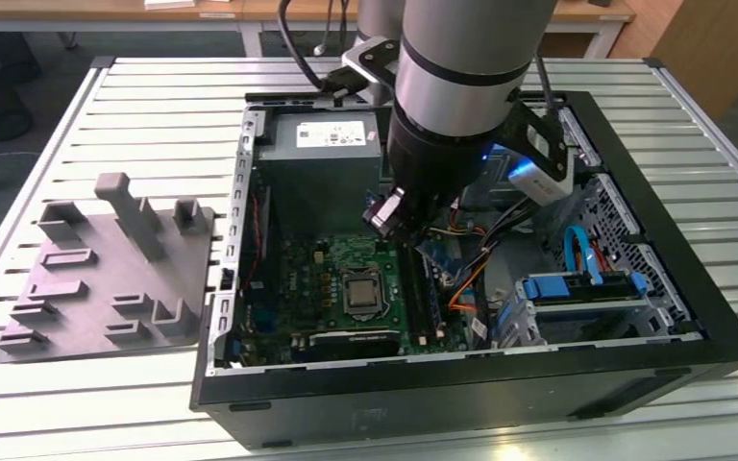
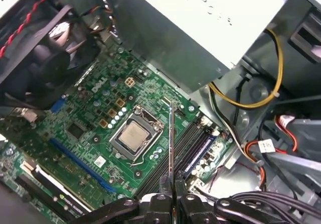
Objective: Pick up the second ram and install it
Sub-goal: 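Insert the second ram into the second slot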
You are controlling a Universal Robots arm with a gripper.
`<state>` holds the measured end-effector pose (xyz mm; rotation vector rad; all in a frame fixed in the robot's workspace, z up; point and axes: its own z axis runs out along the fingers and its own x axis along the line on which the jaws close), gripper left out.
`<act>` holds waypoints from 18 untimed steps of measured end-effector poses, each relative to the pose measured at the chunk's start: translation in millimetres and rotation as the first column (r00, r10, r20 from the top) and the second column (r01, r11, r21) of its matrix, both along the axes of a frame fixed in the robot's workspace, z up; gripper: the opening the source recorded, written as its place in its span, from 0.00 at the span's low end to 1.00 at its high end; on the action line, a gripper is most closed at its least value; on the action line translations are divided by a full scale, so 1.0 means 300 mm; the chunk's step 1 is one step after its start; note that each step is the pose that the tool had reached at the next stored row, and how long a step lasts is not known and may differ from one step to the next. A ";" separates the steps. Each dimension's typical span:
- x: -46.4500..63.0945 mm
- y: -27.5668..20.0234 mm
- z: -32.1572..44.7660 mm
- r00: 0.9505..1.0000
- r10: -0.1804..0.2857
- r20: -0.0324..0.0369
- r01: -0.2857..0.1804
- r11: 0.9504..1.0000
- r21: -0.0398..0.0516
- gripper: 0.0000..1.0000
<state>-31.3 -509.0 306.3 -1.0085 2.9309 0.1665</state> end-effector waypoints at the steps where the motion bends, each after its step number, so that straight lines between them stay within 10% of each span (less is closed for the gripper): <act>1: 0.000 0.000 0.000 1.000 -0.012 0.000 0.012 1.000 0.000 0.14; 9: 0.000 0.000 0.000 0.994 -0.112 0.000 0.112 0.994 0.000 0.14; 18: 0.000 0.000 0.000 0.975 -0.223 0.000 0.223 0.975 0.000 0.14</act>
